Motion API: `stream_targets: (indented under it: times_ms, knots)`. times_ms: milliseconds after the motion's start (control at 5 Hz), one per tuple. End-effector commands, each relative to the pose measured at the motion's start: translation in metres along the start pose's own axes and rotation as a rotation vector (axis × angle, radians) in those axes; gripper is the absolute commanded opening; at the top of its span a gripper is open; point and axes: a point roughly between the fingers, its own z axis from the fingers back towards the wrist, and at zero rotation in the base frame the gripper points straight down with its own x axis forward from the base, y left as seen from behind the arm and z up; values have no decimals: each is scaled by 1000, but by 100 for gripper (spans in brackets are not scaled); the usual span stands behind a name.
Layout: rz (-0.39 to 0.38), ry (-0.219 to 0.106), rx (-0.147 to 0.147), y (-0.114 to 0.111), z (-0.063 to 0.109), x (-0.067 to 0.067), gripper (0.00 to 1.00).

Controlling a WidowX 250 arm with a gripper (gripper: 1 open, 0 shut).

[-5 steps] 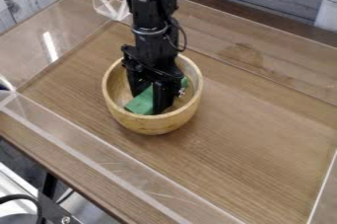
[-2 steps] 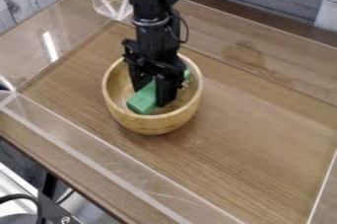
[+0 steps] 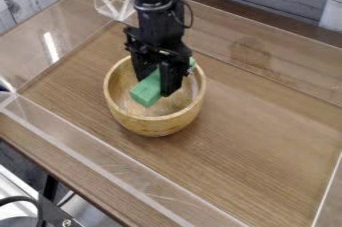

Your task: Put the green block in the brown bowl

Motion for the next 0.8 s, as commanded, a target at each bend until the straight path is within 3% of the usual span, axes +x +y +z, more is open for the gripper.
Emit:
stream_targets:
  times_ms: [0,600]
  knots:
    - [-4,-82,29,3,22,10,0]
    - [11,-70,26,6,20,10,0]
